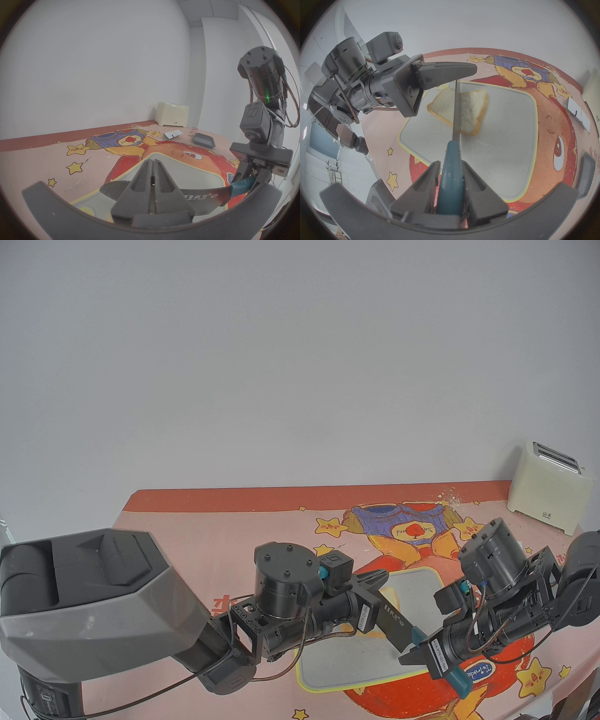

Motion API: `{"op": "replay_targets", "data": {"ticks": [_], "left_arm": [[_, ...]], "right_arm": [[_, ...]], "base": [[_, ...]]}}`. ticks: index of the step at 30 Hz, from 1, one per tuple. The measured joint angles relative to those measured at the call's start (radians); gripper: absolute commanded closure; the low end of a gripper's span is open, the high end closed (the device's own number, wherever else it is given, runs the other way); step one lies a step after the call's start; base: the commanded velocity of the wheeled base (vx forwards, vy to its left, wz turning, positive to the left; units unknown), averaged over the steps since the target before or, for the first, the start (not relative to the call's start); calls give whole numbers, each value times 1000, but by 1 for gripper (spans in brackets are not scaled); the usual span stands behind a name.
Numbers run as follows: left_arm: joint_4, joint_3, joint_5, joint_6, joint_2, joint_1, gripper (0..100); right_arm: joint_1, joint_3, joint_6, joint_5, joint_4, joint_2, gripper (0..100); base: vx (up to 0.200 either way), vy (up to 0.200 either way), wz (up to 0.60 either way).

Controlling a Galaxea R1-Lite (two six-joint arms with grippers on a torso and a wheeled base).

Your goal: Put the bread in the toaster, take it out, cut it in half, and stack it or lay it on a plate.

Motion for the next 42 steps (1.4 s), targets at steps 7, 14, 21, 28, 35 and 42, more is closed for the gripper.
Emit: {"op": "replay_targets", "data": {"ticks": [7,14,21,28,35,42], "left_arm": [[-4,3,0,0,4,2,100],[-5,8,2,0,6,3,100],[-10,21,2,0,7,3,100],[-10,24,1,0,6,3,100],[-6,24,-1,0,5,3,100],[-5,21,-3,0,-1,1,100]], "right_arm": [[0,-6,0,-1,2,-1,100],[-1,-24,0,-1,5,-4,100],[-1,-58,1,-2,9,-5,100],[0,-76,1,-2,9,-1,100],[-1,-52,-3,-3,-1,1,100],[2,-22,-3,-4,-5,5,100]], "base": [[0,0,0],[0,0,0],[0,0,0],[0,0,0],[0,0,0],[0,0,0]]}}
